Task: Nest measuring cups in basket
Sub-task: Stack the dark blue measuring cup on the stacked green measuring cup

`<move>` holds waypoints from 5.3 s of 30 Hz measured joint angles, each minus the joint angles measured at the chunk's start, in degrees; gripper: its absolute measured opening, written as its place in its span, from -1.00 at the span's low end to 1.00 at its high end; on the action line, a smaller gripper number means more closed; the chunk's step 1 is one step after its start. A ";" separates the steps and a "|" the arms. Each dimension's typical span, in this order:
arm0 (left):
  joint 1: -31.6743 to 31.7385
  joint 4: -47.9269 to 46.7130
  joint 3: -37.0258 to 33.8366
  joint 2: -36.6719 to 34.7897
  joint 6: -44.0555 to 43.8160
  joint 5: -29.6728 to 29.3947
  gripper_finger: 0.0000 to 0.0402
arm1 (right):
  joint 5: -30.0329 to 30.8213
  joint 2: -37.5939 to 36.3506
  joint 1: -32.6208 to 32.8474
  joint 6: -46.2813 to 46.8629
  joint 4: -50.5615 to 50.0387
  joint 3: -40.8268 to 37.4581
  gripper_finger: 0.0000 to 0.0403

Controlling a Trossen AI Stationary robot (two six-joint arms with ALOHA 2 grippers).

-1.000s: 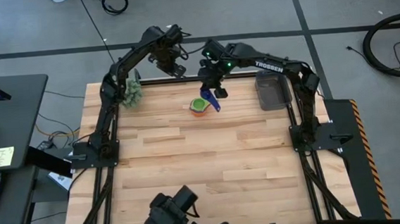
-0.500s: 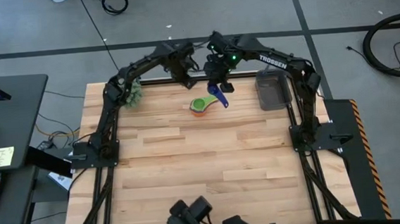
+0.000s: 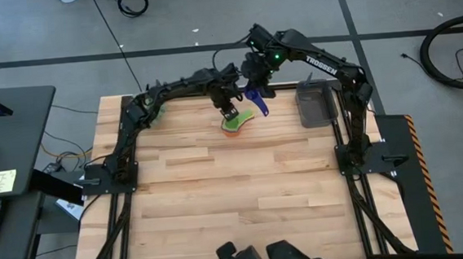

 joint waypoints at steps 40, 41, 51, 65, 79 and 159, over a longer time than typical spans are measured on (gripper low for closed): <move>-8.26 3.57 -1.91 0.70 3.38 2.75 -0.46 | 4.77 -0.33 -0.22 -2.62 -6.32 -0.07 -0.92; -8.47 3.57 -1.91 0.70 3.40 2.53 -0.46 | 4.77 -0.33 -0.22 -2.62 -6.44 -0.07 -0.92; -6.15 -0.88 -1.86 -2.11 3.35 -2.64 -0.46 | 2.91 -0.33 1.38 -4.66 -8.03 -0.07 -0.92; 3.57 -9.80 -1.80 -15.33 -3.43 -6.93 -0.46 | -5.45 5.57 7.95 -5.32 -6.27 -1.75 -0.92; 8.30 -10.05 -1.80 -24.72 -4.43 -7.43 -0.46 | -5.91 15.52 10.44 -6.39 -4.20 -1.75 -0.92; 10.55 -8.09 -1.91 -15.09 -3.98 10.63 -0.46 | -12.11 14.95 14.76 29.71 -20.18 15.63 -0.73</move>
